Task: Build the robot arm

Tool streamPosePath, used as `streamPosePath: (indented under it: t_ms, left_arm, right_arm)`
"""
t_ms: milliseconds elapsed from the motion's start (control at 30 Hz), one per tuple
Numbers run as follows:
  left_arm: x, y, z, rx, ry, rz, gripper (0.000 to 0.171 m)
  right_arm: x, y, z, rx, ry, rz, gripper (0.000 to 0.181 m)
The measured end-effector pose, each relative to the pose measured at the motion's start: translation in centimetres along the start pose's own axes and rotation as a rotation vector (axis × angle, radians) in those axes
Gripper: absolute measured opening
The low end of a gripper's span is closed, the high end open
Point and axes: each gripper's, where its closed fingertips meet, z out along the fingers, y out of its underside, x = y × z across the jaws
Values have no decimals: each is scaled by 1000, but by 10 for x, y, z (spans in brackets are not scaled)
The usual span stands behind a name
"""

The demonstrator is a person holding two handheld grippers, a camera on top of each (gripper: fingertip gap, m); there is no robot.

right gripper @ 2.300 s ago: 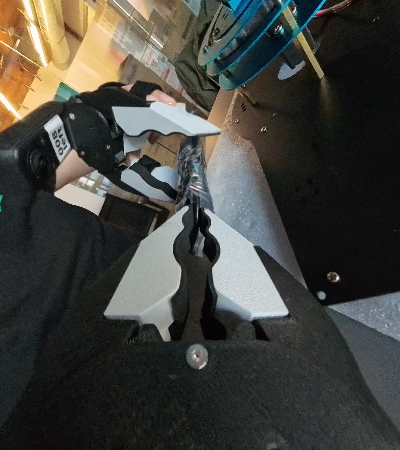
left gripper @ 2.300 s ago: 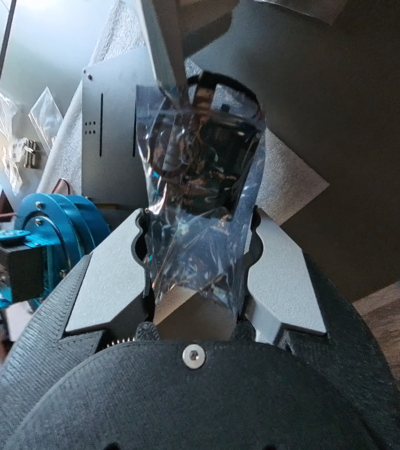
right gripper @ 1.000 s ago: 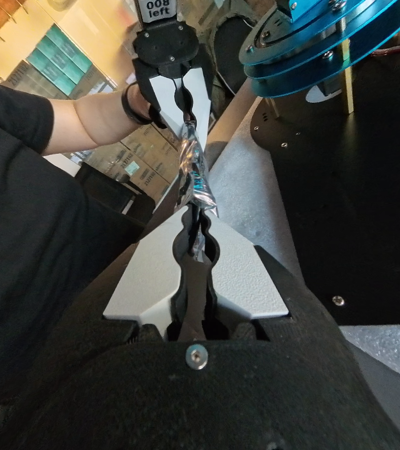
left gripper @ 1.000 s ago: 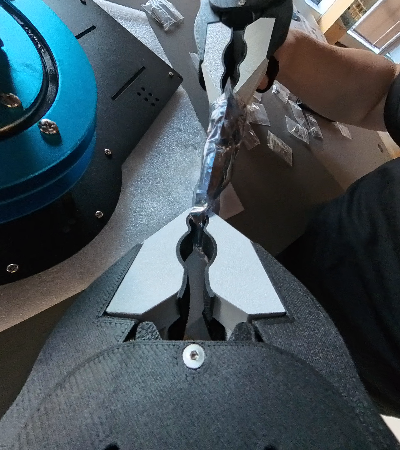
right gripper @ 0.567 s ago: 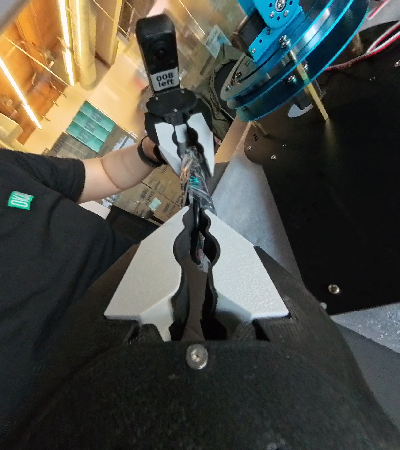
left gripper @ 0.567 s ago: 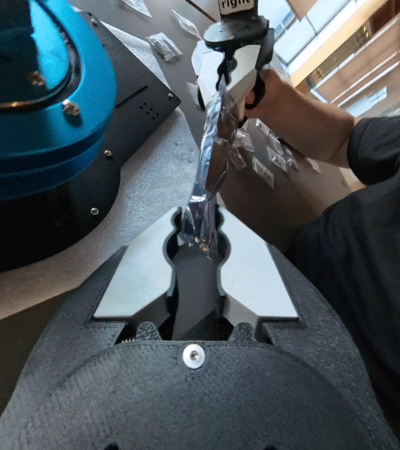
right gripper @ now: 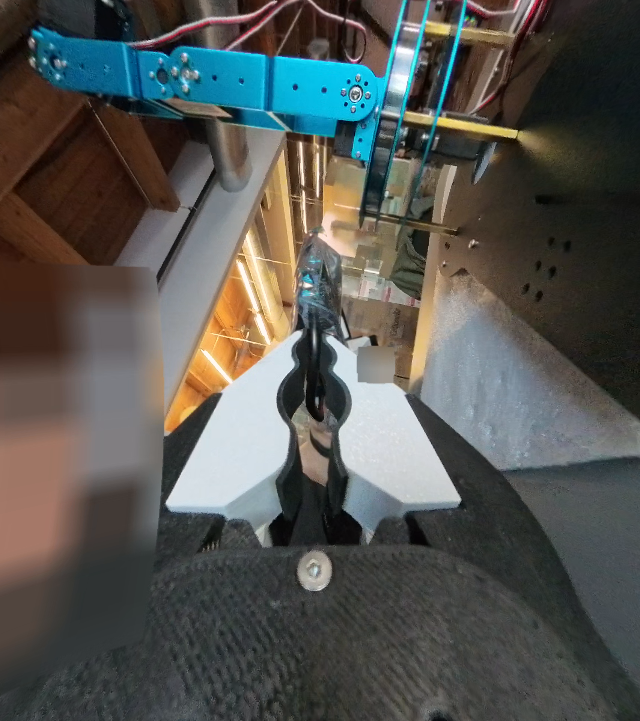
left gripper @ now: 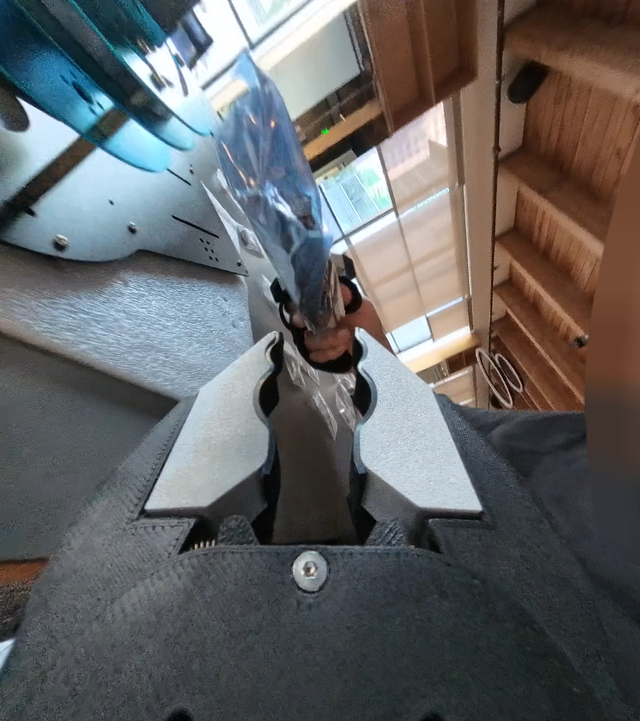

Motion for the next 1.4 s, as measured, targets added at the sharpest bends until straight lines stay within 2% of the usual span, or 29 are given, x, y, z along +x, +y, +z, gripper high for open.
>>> streamPosePath:
  t_ms: [100,200,267,367,700,867,1000,1200,1400]
  left_arm:
    - [4,13,22,26,-47,27,34]
    - [11,24,40,25,-31,47,25]
    - [9,25,45,35,-49,82,12]
    - [10,24,47,57,-42,97,9]
    - [15,26,45,26,21,44,1]
    - [14,24,41,16,27,44,1]
    - [12,19,37,42,28,45,1]
    - [10,14,33,77,24,72,3]
    - [7,-7,18,153,44,54,1]
  right_arm:
    - [1,5,7,56,-28,74,2]
    - [3,10,12,89,-48,118,2]
    - [1,12,14,110,-72,142,2]
    - [0,8,13,152,-75,135,2]
    - [-2,6,10,191,-91,133,2]
    - [-1,7,9,154,-87,94,2]
    - [-1,7,8,131,-71,50,2]
    - [-4,9,7,124,-117,76,2]
    - [-4,11,5,110,-87,11,2]
